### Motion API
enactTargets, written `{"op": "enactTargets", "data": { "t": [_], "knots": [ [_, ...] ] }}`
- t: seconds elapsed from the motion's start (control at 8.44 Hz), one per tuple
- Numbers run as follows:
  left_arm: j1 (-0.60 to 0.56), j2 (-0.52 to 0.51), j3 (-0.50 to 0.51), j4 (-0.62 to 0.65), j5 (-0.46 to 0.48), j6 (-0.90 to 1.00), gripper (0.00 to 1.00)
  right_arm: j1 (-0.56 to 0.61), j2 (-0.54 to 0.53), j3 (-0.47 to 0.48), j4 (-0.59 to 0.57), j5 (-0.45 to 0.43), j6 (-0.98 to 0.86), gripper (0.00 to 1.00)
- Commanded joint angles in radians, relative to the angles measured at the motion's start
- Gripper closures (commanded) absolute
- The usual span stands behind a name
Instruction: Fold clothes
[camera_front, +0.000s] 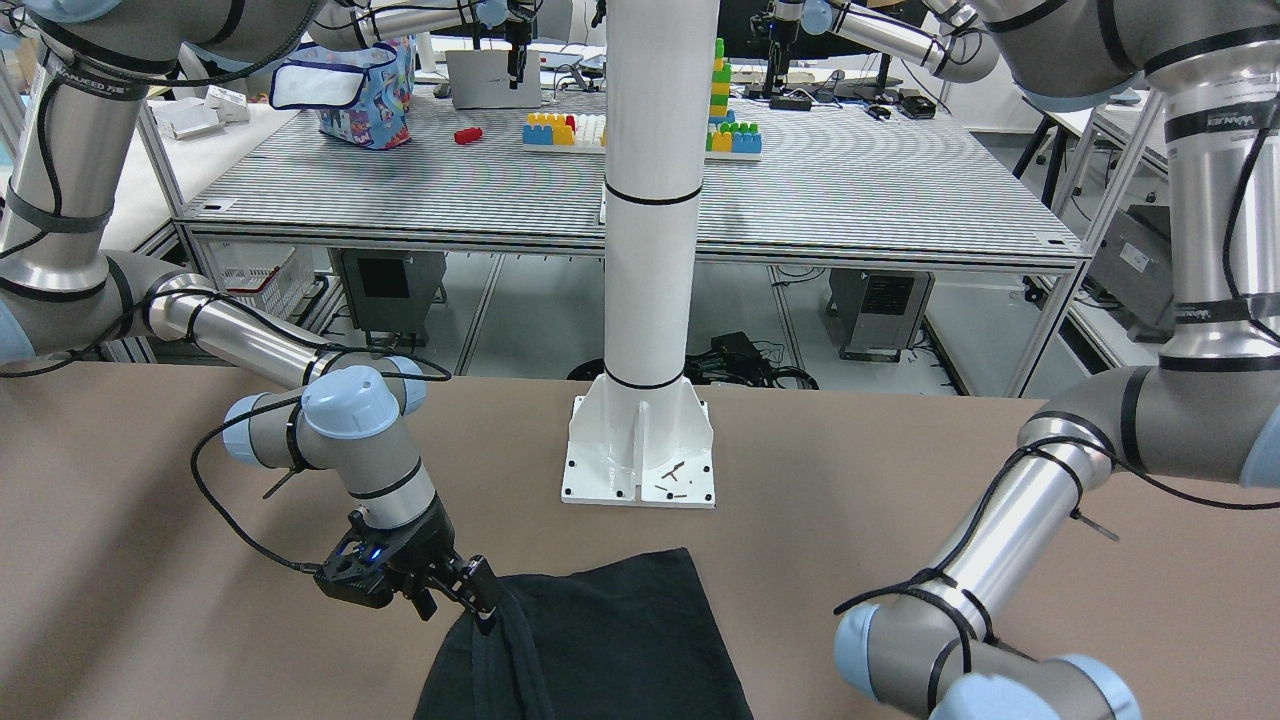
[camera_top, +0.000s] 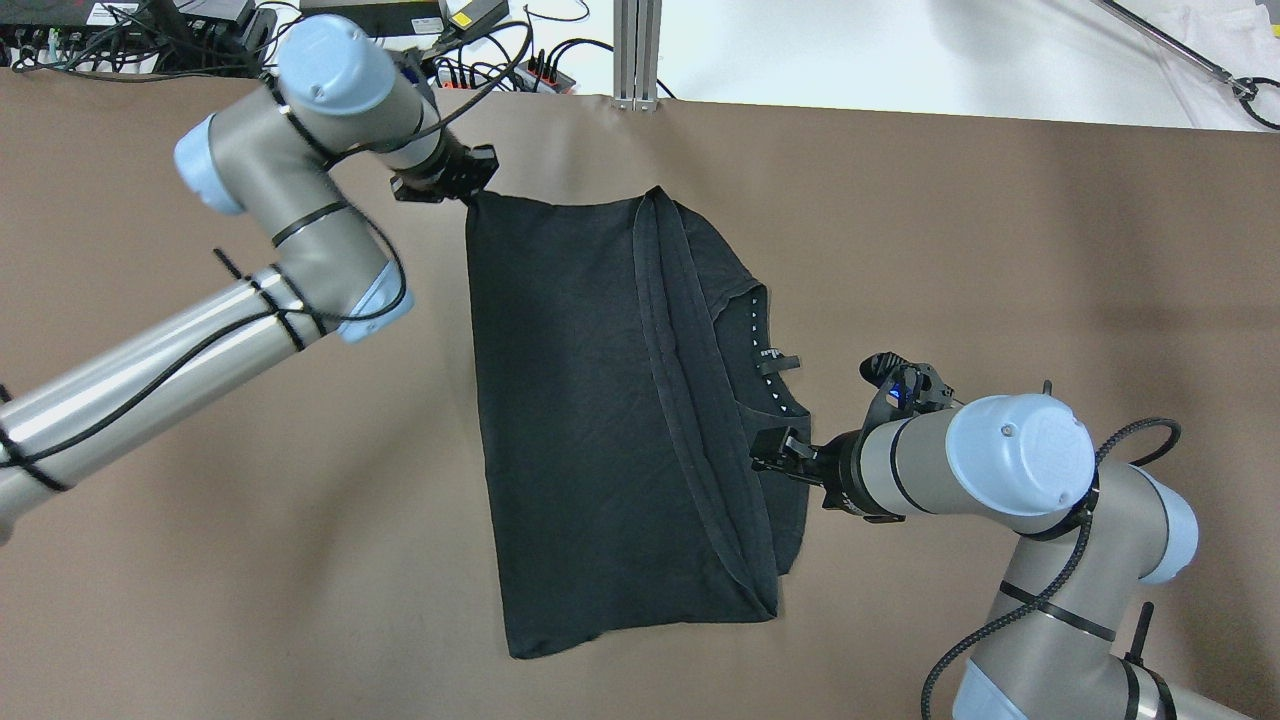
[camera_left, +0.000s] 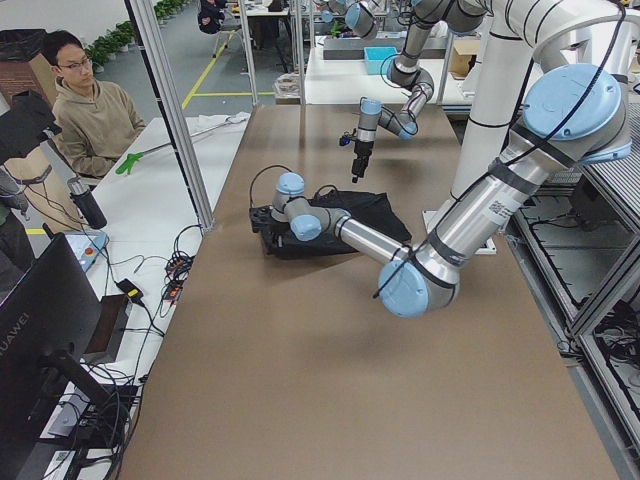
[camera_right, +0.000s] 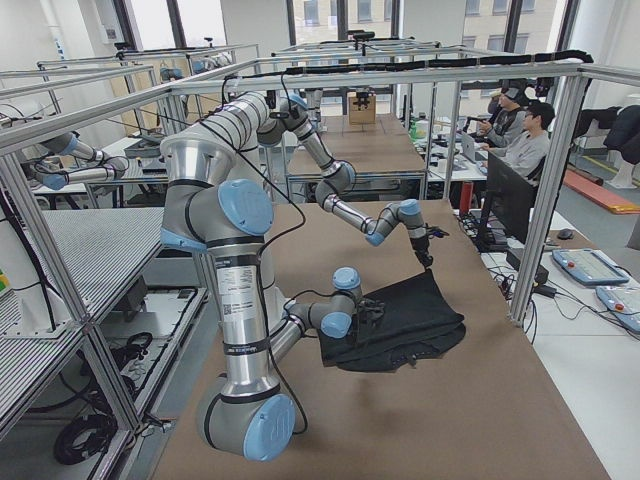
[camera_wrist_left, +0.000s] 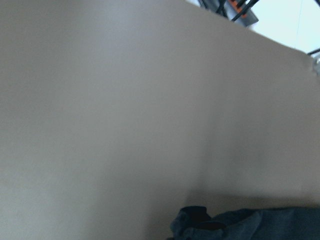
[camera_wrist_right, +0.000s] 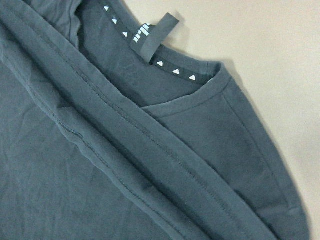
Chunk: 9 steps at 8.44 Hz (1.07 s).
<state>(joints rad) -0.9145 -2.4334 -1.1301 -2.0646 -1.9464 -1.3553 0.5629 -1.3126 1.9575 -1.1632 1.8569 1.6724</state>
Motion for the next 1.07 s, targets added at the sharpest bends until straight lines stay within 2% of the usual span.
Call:
{"op": "enactTargets", "data": {
  "t": [0.0,0.24,0.36,0.47,0.59,0.71,0.83,0.95],
  "knots": [
    [-0.034,-0.321,0.480,-0.173,0.053,0.044,1.00,-0.049,0.006,-0.002,0.059,-0.138,0.003,0.05],
    [-0.034,-0.337,0.498,-0.180,0.060,0.044,1.00,-0.083,0.006,0.000,0.060,-0.214,-0.002,0.05],
    [-0.031,-0.337,0.498,-0.184,0.063,0.045,0.30,-0.083,0.007,0.003,0.059,-0.220,-0.005,0.05],
    [-0.015,-0.331,0.495,-0.209,0.096,0.045,0.00,-0.087,0.013,0.001,0.059,-0.223,-0.008,0.05],
    [0.008,-0.325,0.494,-0.233,0.154,0.044,0.00,-0.089,0.035,0.004,0.056,-0.241,-0.013,0.05],
    [0.003,-0.322,0.471,-0.233,0.152,0.039,0.00,-0.090,0.042,0.009,0.044,-0.231,-0.013,0.06],
    [0.002,-0.282,0.422,-0.233,0.149,0.038,0.00,-0.090,0.079,0.006,0.010,-0.228,-0.013,0.17],
    [-0.004,-0.244,0.359,-0.232,0.144,0.032,0.00,-0.100,0.134,0.009,-0.101,-0.225,-0.082,0.37]
  ]
}}
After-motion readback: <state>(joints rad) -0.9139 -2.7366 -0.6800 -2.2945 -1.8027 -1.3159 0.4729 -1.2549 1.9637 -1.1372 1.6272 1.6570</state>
